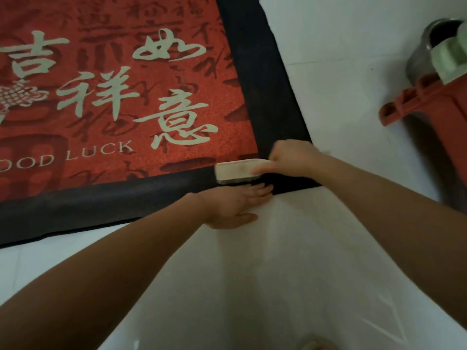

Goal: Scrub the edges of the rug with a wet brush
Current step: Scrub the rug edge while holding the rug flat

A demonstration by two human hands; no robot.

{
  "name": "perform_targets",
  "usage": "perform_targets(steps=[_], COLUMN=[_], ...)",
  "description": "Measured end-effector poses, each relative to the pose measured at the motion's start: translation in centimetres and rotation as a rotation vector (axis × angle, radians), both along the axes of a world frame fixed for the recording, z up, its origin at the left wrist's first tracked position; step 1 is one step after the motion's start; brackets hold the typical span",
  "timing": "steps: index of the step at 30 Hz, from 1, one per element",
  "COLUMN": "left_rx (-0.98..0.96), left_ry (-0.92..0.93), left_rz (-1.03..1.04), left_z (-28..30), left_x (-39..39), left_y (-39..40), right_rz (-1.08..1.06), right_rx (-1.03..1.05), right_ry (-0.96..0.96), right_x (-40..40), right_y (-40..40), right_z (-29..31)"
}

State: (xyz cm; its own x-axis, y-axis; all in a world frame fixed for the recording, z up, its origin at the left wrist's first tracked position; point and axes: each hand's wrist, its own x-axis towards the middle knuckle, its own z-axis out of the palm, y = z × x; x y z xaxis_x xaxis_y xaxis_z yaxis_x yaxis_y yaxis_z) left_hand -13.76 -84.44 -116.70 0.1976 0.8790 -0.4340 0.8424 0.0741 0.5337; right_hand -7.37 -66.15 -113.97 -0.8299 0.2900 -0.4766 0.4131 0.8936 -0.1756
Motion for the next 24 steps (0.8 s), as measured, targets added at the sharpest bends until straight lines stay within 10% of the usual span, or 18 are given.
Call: perform_targets(steps=[24], left_rx=[-0.086], left_ry=[0.066], left_rz=[0.009], left_z=[0.9], left_x=[0.4], left_y=[0.9], right_rz=[-0.071], right_rx=[0.076], right_ry=[0.021], right_x=[1.3], right_y=[-0.6], right_z=[0.3])
